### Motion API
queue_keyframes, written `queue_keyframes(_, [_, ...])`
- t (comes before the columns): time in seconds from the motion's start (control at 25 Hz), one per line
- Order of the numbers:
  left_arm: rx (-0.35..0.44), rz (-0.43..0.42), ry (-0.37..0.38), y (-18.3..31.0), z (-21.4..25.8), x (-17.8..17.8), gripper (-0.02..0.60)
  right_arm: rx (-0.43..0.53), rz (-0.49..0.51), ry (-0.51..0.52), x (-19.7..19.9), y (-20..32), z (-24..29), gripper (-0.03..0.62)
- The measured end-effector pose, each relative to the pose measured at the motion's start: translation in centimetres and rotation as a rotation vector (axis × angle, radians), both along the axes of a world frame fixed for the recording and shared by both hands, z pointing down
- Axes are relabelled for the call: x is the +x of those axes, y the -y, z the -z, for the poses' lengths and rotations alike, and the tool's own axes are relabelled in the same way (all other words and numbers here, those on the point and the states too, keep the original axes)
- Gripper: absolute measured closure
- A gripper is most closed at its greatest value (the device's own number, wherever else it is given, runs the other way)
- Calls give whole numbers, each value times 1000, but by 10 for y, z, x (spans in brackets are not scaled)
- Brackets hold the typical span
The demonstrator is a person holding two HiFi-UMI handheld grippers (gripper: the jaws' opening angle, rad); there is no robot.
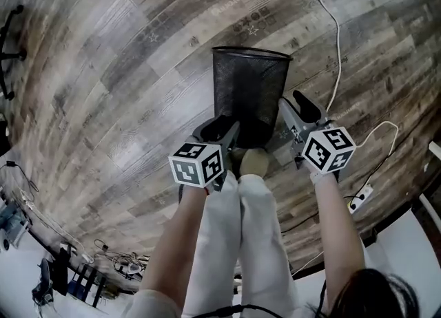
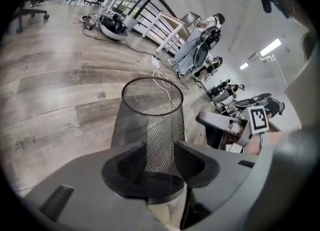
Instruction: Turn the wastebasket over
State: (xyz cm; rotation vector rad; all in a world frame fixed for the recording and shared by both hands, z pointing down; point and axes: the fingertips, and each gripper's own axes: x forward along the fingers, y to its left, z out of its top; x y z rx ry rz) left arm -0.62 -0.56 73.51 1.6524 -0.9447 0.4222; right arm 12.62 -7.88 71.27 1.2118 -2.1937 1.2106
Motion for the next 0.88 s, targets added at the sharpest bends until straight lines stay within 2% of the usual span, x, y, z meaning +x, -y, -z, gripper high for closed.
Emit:
queue_keyframes(0.24, [-34,-79,19,-12,-13,8,416,154,412,-156,-29,52,0,403])
queue_keyframes(0.4, [-19,-75,-10,-14,-16,7,416,231,607,-212,-47,78,4,398])
queue_keyframes(0.56, [3,-60,-13,-14,-17,0,420,158,727,-161,-62,89,-2,398])
queue_keyframes(0.72, [17,-91,24,-16,-23,-12,420,51,885,-136,-76,78,-19,411])
queue_keyframes(0.88, [32,-101,25,-13,-27,-25,420,-13,941,-64,-94,79,-20,421])
